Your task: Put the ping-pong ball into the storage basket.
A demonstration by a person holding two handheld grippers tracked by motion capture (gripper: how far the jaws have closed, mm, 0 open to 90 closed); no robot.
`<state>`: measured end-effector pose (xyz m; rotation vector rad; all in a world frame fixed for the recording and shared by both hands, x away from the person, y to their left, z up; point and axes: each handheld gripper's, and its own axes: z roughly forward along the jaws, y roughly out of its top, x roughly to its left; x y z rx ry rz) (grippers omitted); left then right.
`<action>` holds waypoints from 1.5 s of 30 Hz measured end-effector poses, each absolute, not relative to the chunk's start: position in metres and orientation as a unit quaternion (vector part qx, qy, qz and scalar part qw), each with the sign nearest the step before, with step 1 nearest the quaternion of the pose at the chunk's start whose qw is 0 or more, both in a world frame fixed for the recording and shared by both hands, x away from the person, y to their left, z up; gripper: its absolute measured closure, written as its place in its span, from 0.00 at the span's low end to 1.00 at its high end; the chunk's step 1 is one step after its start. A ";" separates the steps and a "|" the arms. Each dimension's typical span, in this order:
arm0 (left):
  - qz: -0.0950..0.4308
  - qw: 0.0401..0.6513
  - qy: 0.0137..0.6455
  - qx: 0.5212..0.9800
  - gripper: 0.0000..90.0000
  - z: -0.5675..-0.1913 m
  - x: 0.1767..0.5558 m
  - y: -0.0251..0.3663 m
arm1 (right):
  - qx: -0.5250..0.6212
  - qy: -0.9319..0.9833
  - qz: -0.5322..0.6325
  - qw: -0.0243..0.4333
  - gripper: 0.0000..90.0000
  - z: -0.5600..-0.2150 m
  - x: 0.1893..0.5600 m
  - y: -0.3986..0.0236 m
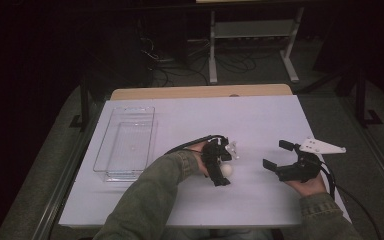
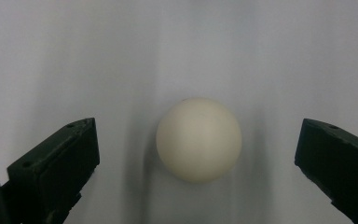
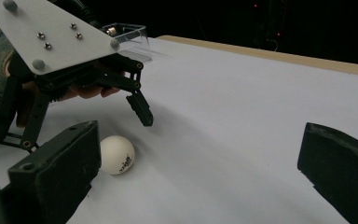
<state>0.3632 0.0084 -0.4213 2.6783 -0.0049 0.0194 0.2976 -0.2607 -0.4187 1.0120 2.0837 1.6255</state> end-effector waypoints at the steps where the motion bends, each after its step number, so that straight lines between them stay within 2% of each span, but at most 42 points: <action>1: 0.005 0.228 -0.001 0.974 0.00 -0.422 0.363 0.008 | 0.353 0.728 0.567 0.155 0.00 -0.419 0.298 -0.261; 3: 0.003 0.226 0.001 0.974 0.00 -0.424 0.363 0.007 | 0.353 0.728 0.568 0.155 0.00 -0.419 0.297 -0.261; 5: 0.004 0.231 0.001 0.973 0.06 -0.424 0.363 0.007 | 0.353 0.727 0.568 0.154 0.00 -0.418 0.297 -0.261; 11: -0.003 0.235 0.004 0.972 0.09 -0.425 0.363 0.007 | 0.353 0.728 0.568 0.154 0.00 -0.419 0.297 -0.261; 13: -0.010 0.240 0.008 0.971 0.18 -0.424 0.363 0.007 | 0.353 0.728 0.568 0.153 0.00 -0.419 0.298 -0.261; 19: 0.004 0.236 0.009 0.972 0.28 -0.425 0.359 0.006 | 0.354 0.727 0.568 0.150 0.00 -0.418 0.297 -0.261; 24: 0.016 0.243 0.006 0.970 0.54 -0.422 0.358 0.007 | 0.354 0.727 0.568 0.151 0.00 -0.418 0.298 -0.262; 25: 0.018 0.243 0.004 0.970 0.55 -0.422 0.358 0.008 | 0.354 0.728 0.568 0.150 0.00 -0.418 0.298 -0.262; 29: 0.033 0.242 -0.002 0.970 0.56 -0.421 0.358 0.008 | 0.354 0.727 0.568 0.152 0.00 -0.418 0.298 -0.262; 45: 0.017 0.233 -0.005 0.972 0.56 -0.412 0.356 0.013 | 0.356 0.724 0.569 0.158 0.00 -0.417 0.297 -0.263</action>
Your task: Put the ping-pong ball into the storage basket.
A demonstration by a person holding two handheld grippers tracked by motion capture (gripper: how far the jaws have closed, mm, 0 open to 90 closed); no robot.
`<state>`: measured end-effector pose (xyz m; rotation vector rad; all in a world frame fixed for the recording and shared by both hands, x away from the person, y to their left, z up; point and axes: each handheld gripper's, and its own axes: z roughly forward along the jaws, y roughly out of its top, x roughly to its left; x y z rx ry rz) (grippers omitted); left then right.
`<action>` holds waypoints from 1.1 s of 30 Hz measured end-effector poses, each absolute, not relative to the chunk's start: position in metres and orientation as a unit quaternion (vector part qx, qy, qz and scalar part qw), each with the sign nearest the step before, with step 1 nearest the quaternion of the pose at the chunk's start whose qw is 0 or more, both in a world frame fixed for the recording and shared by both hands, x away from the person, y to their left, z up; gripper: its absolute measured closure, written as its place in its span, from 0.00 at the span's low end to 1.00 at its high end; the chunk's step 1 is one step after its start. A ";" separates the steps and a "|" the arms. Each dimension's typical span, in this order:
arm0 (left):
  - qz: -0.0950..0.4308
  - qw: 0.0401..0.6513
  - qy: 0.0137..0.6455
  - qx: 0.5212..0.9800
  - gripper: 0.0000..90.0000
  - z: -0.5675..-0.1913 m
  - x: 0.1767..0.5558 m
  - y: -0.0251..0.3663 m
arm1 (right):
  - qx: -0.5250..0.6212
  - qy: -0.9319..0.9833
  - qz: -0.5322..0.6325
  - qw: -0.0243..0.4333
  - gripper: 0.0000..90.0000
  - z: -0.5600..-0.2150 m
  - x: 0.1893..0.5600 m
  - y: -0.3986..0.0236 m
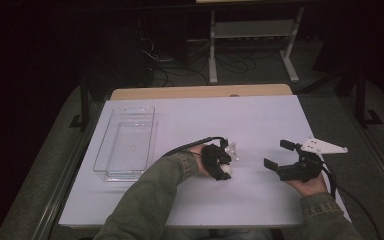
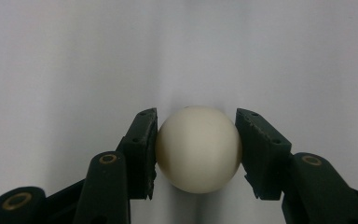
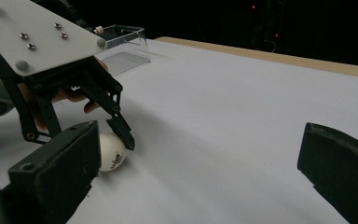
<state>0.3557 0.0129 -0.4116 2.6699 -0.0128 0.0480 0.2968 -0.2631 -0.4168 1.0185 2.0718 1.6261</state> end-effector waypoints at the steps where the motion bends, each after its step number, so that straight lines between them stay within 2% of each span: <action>1: 0.017 0.233 -0.005 0.972 0.56 -0.412 0.356 0.013 | 0.356 0.724 0.569 0.158 0.00 -0.417 0.297 -0.263; 33: 0.044 0.239 -0.006 0.970 0.56 -0.354 0.346 0.029 | 0.355 0.734 0.557 0.156 0.00 -0.418 0.295 -0.260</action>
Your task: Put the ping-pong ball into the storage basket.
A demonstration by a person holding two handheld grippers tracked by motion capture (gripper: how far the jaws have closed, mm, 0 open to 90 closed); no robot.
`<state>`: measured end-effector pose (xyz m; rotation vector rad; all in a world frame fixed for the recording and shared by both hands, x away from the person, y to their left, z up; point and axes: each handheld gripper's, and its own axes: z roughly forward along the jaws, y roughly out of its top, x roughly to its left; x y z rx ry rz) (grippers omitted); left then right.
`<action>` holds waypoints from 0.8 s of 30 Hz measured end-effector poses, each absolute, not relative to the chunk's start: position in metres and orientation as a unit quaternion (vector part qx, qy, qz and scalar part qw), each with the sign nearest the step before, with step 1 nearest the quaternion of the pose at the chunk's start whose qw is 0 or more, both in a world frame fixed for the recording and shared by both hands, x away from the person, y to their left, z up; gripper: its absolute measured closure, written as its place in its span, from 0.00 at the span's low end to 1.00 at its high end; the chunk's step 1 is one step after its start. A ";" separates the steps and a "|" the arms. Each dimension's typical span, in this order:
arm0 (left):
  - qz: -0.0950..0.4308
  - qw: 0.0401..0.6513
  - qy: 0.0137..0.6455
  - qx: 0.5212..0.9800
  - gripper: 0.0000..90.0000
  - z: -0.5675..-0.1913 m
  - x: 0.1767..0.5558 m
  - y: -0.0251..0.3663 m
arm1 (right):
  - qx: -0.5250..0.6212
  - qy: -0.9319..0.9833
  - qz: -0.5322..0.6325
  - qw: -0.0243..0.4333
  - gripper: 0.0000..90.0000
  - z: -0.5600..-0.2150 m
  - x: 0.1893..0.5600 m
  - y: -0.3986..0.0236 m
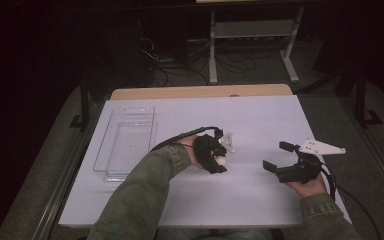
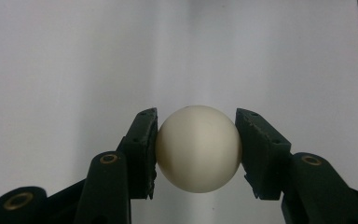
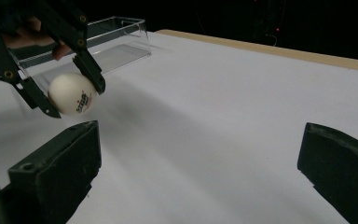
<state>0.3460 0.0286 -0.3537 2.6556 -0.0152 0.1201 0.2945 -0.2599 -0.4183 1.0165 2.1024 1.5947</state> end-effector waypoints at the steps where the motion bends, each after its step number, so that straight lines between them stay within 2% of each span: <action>1: 0.044 0.239 -0.006 0.970 0.56 -0.354 0.346 0.029 | 0.355 0.734 0.557 0.156 0.00 -0.418 0.294 -0.260; 24: 0.086 0.243 -0.021 0.966 0.56 -0.299 0.337 0.031 | 0.362 0.730 0.556 0.162 0.00 -0.419 0.292 -0.263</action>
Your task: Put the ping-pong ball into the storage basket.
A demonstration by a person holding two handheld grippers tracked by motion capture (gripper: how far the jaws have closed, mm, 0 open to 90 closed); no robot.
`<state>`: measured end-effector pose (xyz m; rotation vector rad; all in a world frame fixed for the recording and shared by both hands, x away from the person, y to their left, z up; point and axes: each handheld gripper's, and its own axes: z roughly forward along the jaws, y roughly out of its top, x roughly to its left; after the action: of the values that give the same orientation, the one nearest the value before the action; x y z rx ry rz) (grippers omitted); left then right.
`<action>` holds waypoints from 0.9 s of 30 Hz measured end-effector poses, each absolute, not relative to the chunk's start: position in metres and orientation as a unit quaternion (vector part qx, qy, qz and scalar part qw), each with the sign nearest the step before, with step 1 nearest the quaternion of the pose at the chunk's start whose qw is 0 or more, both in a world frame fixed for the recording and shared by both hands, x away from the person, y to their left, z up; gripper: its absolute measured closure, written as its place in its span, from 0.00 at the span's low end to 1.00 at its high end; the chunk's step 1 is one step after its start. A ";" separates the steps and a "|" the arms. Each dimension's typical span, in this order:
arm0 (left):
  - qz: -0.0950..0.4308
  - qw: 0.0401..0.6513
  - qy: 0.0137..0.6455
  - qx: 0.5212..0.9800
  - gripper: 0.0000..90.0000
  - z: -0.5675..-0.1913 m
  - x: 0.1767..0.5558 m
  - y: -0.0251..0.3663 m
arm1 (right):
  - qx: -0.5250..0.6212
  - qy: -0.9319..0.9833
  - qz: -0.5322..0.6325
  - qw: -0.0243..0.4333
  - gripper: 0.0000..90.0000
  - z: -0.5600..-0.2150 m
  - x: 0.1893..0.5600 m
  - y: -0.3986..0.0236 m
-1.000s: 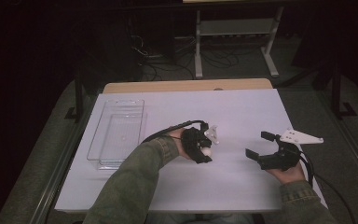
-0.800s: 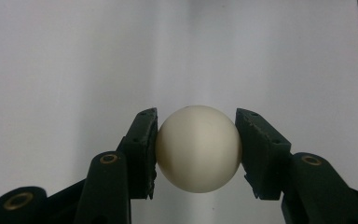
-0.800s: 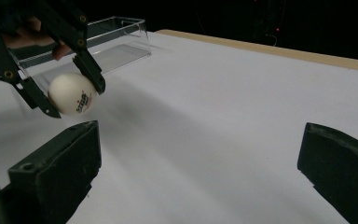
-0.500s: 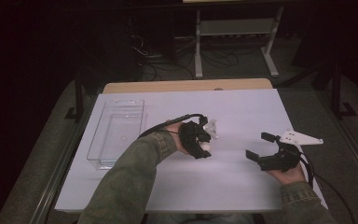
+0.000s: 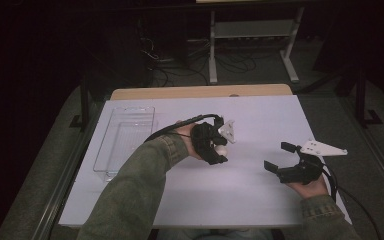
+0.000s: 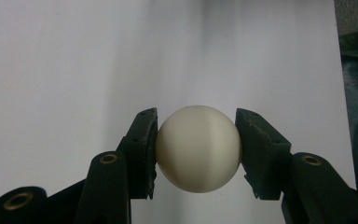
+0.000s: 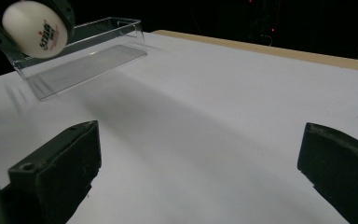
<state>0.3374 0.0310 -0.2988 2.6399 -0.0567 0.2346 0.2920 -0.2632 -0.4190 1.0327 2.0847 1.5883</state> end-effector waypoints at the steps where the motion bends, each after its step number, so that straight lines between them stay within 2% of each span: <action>1: 0.086 0.243 -0.021 0.966 0.56 -0.299 0.337 0.031 | 0.362 0.730 0.556 0.162 0.00 -0.419 0.292 -0.263; 11: 0.093 0.253 -0.021 0.963 0.56 -0.276 0.334 0.036 | 0.364 0.729 0.556 0.161 0.00 -0.420 0.293 -0.264; 27: 0.098 0.246 -0.018 0.964 0.56 -0.267 0.333 0.043 | 0.363 0.733 0.552 0.159 0.00 -0.420 0.293 -0.263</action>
<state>0.3332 0.0425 -0.2670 2.6303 -0.0500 0.2660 0.2932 -0.2625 -0.4203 1.0387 2.0962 1.5785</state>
